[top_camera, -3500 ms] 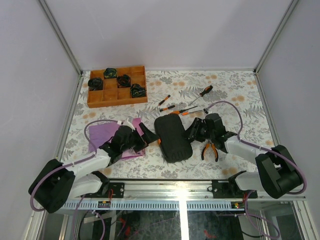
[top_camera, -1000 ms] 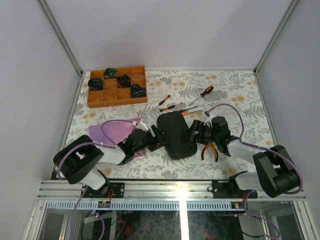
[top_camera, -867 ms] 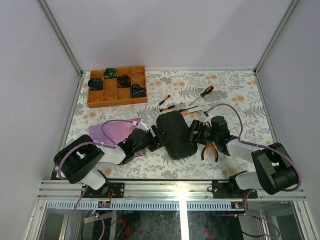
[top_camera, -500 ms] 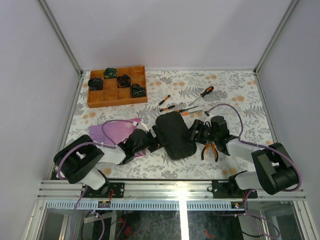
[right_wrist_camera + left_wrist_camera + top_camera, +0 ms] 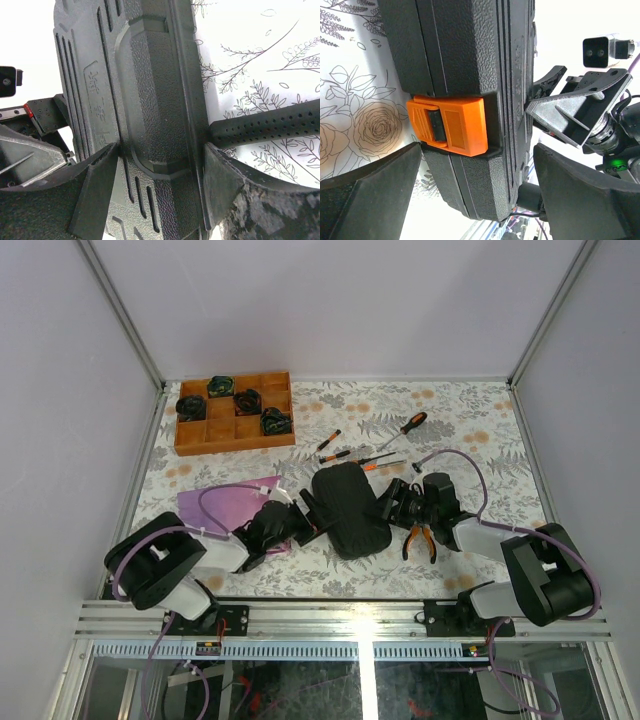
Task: Sort the tools into containers
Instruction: Move the storage box to the center of the board.
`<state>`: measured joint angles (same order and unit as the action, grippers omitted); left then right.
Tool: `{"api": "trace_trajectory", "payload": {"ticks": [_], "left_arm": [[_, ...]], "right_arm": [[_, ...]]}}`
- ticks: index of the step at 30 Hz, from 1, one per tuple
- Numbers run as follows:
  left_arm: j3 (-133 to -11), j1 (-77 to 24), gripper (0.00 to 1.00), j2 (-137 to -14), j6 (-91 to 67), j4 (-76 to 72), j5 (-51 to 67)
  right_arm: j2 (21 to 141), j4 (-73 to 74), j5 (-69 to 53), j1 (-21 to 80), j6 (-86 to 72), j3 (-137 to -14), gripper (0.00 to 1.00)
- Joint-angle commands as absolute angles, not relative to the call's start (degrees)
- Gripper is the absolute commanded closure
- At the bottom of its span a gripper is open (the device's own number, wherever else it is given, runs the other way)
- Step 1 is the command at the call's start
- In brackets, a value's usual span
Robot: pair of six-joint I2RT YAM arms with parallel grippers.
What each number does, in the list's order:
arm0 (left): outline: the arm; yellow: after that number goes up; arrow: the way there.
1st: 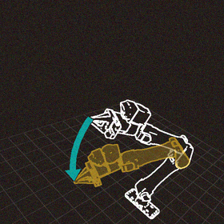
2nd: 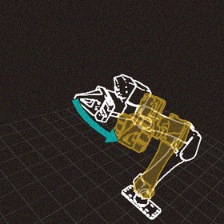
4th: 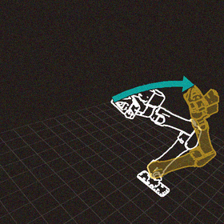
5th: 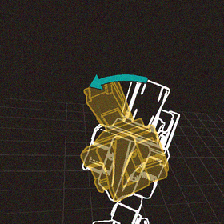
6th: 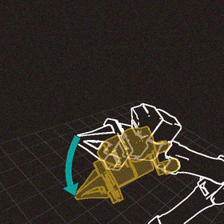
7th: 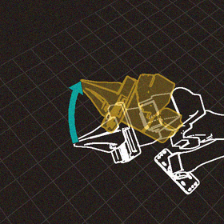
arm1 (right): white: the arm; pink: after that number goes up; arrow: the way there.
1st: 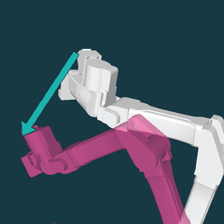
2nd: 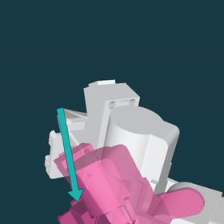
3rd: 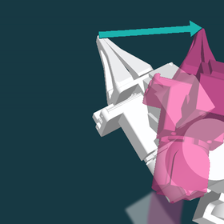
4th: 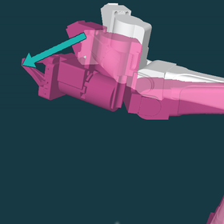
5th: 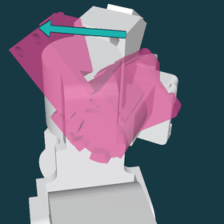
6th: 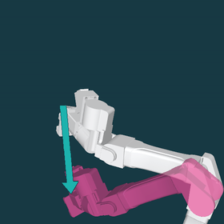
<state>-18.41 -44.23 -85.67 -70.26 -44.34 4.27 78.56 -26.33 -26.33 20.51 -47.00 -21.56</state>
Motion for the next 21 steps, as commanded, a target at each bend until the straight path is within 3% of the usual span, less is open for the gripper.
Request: {"api": "trace_trajectory", "payload": {"ticks": [1, 13, 21], "left_arm": [[-16.9, -44.4, 0.08, -87.3, -73.7, -53.7, 2.7], [-15.5, -44.0, 0.07, -92.8, -76.0, -60.5, 1.7], [-18.3, -44.0, 0.23, -89.6, -70.6, -50.9, 0.1]], "right_arm": [[80.6, -19.1, -21.3, 19.6, -46.0, -19.3, 0.39], [81.4, -19.9, -22.4, 19.1, -45.9, -19.2, 0.41], [81.6, -18.9, -23.1, 19.1, -44.5, -20.0, 0.42]]}}
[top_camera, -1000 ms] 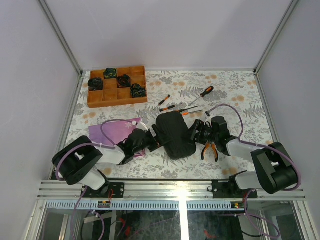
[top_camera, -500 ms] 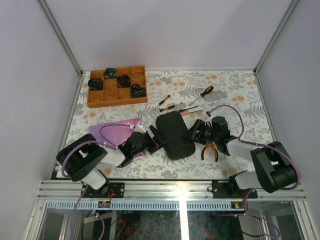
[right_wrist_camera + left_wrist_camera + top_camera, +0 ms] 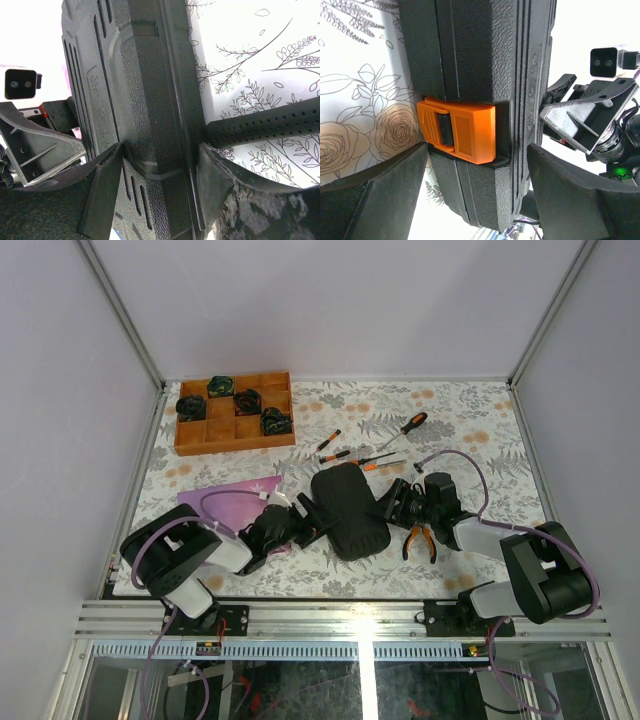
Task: Sort the tools into containers
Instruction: Move the storage box to the center of the board.
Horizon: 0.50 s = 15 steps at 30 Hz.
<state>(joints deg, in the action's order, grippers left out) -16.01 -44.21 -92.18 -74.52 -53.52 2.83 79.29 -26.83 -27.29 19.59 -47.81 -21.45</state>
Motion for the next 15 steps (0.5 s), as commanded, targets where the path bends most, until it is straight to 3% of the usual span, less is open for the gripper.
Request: {"api": "trace_trajectory", "payload": {"ticks": [1, 9, 15], "left_arm": [[-19.2, -44.1, 0.25, -88.6, -69.6, -47.8, -0.3], [-26.3, -45.3, 0.32, -83.4, -63.1, -25.2, -5.9], [-30.6, -46.4, 0.36, -84.1, -61.8, -17.1, -8.1]], "right_arm": [[81.6, -18.7, -23.1, 19.0, -44.4, -20.1, 0.42], [82.3, -18.6, -23.1, 19.1, -43.6, -20.5, 0.43], [82.6, -18.8, -23.2, 19.0, -43.4, -20.5, 0.44]]}}
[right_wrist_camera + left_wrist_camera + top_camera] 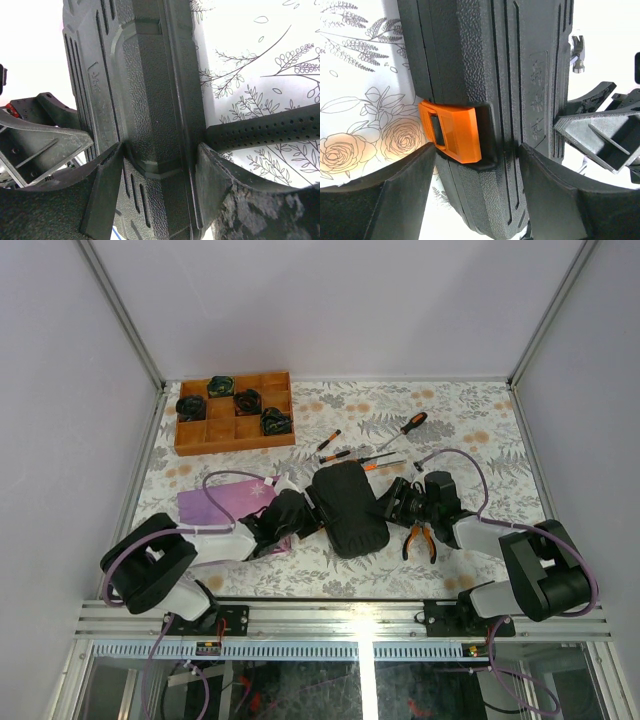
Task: Sort the tools into containers
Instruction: Move the storage box to the center of the board, then open the storage box at the center of the board.
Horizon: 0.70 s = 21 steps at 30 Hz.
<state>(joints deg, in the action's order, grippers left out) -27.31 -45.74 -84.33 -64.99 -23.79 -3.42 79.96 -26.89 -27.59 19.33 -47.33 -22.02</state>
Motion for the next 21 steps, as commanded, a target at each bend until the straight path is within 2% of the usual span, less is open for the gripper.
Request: {"api": "trace_trajectory", "payload": {"ticks": [1, 4, 7, 9, 13, 16, 18, 21], "left_arm": [[-31.0, -46.5, 0.36, -84.4, -61.7, -16.5, -8.2], [-31.7, -46.8, 0.35, -84.6, -61.3, -15.9, -8.0], [-31.7, -46.9, 0.30, -84.2, -61.2, -15.9, -7.6], [-31.3, -46.8, 0.25, -83.1, -61.0, -16.2, -7.1], [-31.0, -46.8, 0.14, -79.9, -59.7, -14.8, -7.6], [-31.5, -46.8, 0.08, -76.0, -57.8, -12.5, -9.0], [-32.1, -46.8, 0.04, -72.9, -55.9, -10.3, -10.2], [-33.5, -46.8, 0.00, -69.0, -53.5, -6.4, -12.5]], "right_arm": [[82.6, -18.7, -23.1, 19.0, -43.3, -20.5, 0.44], [82.3, -18.0, -22.8, 19.0, -42.8, -20.6, 0.44], [81.8, -16.9, -22.3, 19.0, -41.9, -21.2, 0.41], [80.8, -16.5, -22.4, 19.1, -41.0, -21.8, 0.36], [77.0, -15.4, -23.9, 19.0, -38.3, -23.9, 0.13], [72.7, -12.7, -23.4, 19.1, -35.6, -26.2, 0.03], [70.5, -11.0, -22.9, 19.1, -34.1, -27.8, 0.00], [68.8, -9.2, -20.7, 19.1, -33.0, -29.9, 0.01]]}}
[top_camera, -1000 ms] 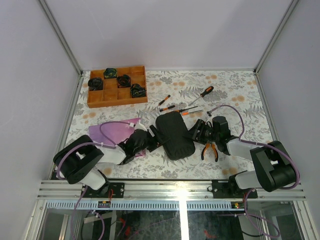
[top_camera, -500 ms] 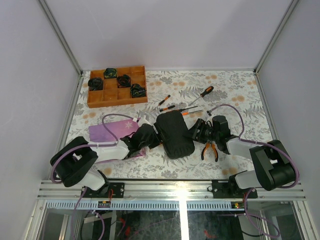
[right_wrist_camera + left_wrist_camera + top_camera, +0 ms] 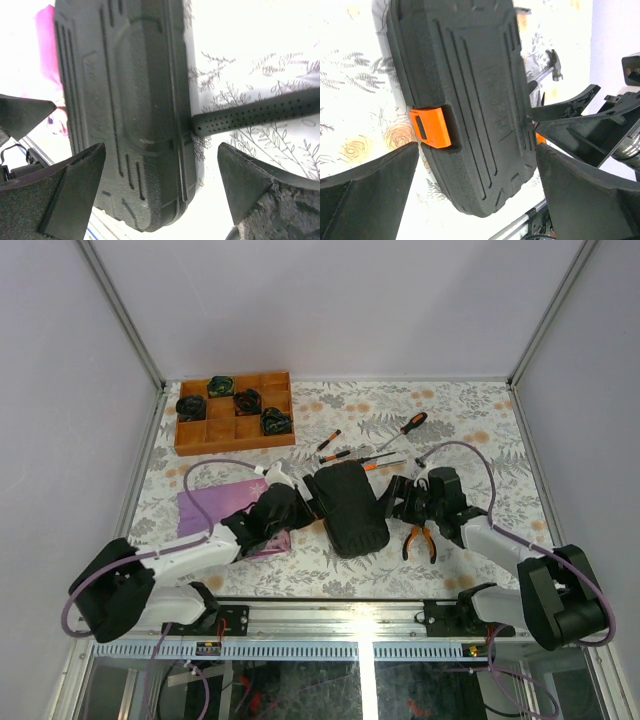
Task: Sort the tools into containers
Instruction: Open the storage box at the center of the board.
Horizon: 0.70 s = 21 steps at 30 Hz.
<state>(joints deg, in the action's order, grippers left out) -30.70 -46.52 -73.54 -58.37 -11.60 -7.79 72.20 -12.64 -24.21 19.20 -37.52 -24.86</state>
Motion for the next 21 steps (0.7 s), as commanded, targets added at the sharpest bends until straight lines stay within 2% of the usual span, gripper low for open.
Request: {"api": "trace_trajectory", "payload": {"ticks": [1, 8, 13, 17, 21], "left_arm": [[-34.0, -46.8, 0.00, -67.8, -52.3, -4.6, -13.3], [-38.2, -46.5, 0.00, -61.8, -48.1, 4.5, -18.3], [-38.7, -46.4, 0.00, -59.4, -47.0, 6.4, -21.1], [-38.3, -46.2, 0.00, -58.5, -45.2, 7.1, -20.6], [-37.4, -46.2, 0.00, -58.9, -45.6, 6.7, -19.3]], "right_arm": [[68.8, -9.0, -20.2, 19.0, -32.9, -30.5, 0.01], [73.5, -2.5, -17.8, 18.9, -29.7, -38.8, 0.01], [72.7, -2.4, -11.8, 18.8, -27.6, -40.6, 0.01], [72.4, -1.5, -8.3, 18.9, -23.3, -41.7, 0.01], [75.2, 5.7, -7.5, 18.8, -20.6, -45.6, 0.03]]}}
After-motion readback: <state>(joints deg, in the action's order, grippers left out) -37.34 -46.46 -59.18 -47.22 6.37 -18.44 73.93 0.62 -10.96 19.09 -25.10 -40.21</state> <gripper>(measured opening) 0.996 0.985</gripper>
